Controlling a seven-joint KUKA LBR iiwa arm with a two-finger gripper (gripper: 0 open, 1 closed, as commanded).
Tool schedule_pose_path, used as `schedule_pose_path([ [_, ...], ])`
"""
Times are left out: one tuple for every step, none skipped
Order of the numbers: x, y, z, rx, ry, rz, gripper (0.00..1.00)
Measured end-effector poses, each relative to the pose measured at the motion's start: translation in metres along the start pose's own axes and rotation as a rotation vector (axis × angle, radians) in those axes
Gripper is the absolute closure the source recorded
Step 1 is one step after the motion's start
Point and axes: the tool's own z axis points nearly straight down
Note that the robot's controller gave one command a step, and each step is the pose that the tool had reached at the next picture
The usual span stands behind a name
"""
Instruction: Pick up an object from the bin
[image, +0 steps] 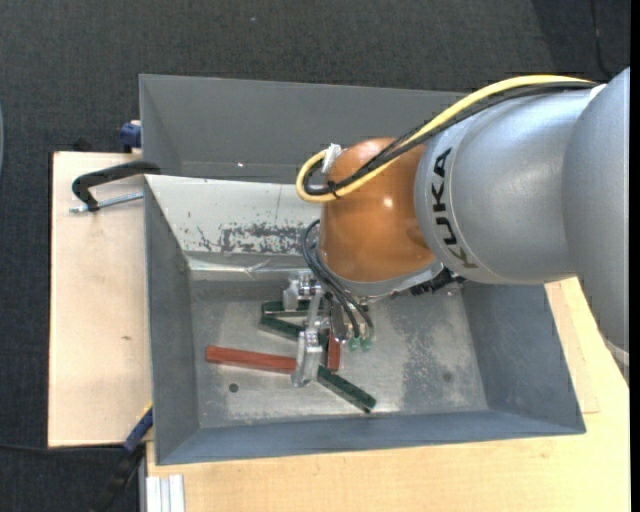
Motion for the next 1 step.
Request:
schedule_pose_path([
  [0.0,0.0,0.0,0.0,0.0,0.0,0.0],
])
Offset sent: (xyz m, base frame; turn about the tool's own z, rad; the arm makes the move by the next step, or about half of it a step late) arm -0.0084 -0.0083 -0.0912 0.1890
